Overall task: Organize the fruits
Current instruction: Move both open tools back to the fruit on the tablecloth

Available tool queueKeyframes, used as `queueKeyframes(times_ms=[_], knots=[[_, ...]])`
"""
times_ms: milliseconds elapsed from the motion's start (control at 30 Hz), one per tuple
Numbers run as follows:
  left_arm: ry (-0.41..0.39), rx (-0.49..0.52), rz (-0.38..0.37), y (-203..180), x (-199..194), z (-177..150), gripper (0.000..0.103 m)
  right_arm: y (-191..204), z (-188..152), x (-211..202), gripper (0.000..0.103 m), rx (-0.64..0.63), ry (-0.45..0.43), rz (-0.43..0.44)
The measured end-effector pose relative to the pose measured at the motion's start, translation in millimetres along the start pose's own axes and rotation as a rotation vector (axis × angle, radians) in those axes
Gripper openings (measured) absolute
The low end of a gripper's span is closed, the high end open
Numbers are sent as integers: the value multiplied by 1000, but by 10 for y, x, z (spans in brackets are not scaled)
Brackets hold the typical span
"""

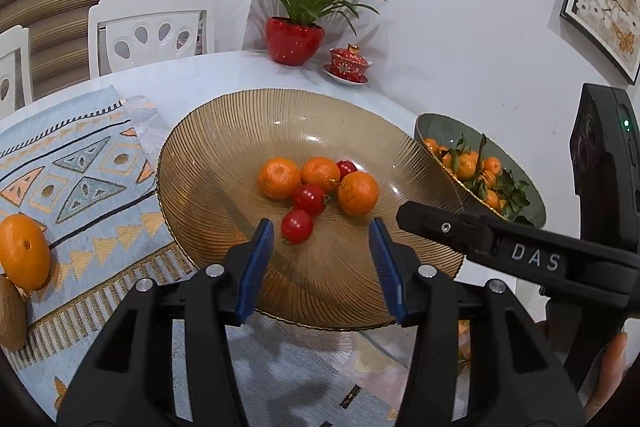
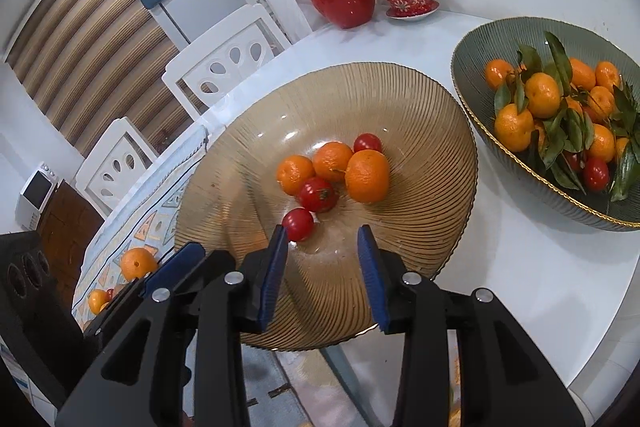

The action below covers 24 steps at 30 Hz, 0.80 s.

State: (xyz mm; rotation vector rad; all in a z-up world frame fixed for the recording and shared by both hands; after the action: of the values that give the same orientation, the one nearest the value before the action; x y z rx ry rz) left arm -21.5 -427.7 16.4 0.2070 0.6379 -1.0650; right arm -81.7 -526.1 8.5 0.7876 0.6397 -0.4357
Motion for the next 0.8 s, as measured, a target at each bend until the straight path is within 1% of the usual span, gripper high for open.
queueKeyframes(times_ms=[133,233,333,433,467,500,567,633,700,733,767,800], knots=[[-16,0,-12,-46,-87,22,49,111,-16,-122,37,-22,-14,5],[-23,-8,-19,-51,-252,20,49,253,-35,-252,42,-52,-33,17],[-33,-3,1,6,-444,21,50,470,-84,-368,42,-85,-45,48],[-48,0,41,147,-716,8,50,678,-175,-413,42,-112,-43,77],[-54,-2,62,221,-827,0,53,752,-215,-418,42,-122,-37,89],[-61,-7,76,287,-923,-9,60,852,-268,-420,43,-137,-29,101],[-78,-31,103,451,-1158,-32,69,1028,-366,-415,45,-167,-17,119],[-94,-49,128,612,-1391,-72,72,1272,-517,-402,45,-209,3,148],[-108,-64,172,826,-1678,-135,76,1490,-647,-362,46,-248,25,171],[-116,-75,208,973,-1854,-177,79,1589,-708,-338,47,-267,36,183],[-121,-83,231,1074,-1973,-210,85,1732,-807,-302,49,-290,54,200],[-129,-95,261,1211,-2135,-261,88,1810,-877,-281,49,-304,67,212]])
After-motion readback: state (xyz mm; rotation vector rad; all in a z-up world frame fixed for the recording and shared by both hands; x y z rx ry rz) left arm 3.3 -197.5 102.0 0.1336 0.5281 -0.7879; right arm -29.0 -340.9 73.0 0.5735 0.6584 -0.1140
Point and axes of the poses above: each gripper's, at about its wrist camera, not at the fingertips, and x roughly the way its jaws point, y to its left, z to its top, the point moved 8 cm from there along x, roughly the way its jaws point, and after that the axes turned 9 degrees about x, right-handed, at the moved point
